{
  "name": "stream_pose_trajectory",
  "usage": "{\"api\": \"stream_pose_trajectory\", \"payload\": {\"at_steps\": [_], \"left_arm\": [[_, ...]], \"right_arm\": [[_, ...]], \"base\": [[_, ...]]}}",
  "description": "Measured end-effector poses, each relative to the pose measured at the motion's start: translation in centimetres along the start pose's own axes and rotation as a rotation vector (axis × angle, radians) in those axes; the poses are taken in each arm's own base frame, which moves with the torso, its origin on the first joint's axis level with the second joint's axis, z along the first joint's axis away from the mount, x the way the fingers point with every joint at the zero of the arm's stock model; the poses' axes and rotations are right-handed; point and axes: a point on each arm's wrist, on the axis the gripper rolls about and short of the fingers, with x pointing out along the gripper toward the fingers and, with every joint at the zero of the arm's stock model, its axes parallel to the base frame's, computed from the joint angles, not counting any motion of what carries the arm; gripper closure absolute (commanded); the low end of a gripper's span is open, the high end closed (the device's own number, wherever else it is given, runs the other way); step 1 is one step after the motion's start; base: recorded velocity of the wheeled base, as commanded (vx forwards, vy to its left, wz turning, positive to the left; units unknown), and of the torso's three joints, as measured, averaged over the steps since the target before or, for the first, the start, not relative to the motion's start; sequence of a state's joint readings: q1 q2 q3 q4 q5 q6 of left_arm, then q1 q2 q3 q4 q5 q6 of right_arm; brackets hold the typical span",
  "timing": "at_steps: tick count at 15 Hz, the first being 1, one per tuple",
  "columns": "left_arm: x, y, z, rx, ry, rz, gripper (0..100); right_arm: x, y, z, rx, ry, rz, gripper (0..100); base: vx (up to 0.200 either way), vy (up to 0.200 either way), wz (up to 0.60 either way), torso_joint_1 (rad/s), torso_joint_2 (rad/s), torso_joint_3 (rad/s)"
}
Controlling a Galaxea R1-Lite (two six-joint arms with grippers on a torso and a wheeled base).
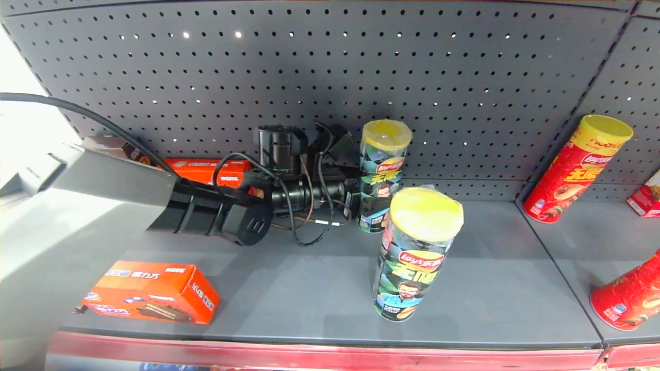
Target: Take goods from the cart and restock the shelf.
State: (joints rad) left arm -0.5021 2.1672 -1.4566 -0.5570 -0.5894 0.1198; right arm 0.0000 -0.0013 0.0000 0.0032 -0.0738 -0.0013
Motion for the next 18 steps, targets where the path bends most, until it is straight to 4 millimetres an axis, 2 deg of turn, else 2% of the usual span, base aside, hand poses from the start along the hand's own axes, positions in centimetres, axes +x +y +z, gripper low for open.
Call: {"api": "stream_pose_trajectory", "payload": {"at_steps": [3, 6, 10, 18], "left_arm": [[-2.3, -0.6, -0.3, -0.026, 0.042, 0.037, 0], [-3.7, -1.0, -0.3, 0.005, 0.082, 0.183, 0], [-4.1, -1.2, 0.1, 0.014, 0.089, 0.257, 0], [-4.3, -0.7, 0.2, 0.007, 0.087, 0.298, 0]], "right_arm": [[0.0, 0.0, 0.0, 0.000, 0.000, 0.000, 0], [0.0, 0.0, 0.0, 0.000, 0.000, 0.000, 0], [0.0, 0.0, 0.0, 0.000, 0.000, 0.000, 0], [0.0, 0.0, 0.0, 0.000, 0.000, 0.000, 0]], "base": [[0.000, 0.000, 0.00, 0.000, 0.00, 0.000], [0.000, 0.000, 0.00, 0.000, 0.00, 0.000], [0.000, 0.000, 0.00, 0.000, 0.00, 0.000], [0.000, 0.000, 0.00, 0.000, 0.00, 0.000]]}}
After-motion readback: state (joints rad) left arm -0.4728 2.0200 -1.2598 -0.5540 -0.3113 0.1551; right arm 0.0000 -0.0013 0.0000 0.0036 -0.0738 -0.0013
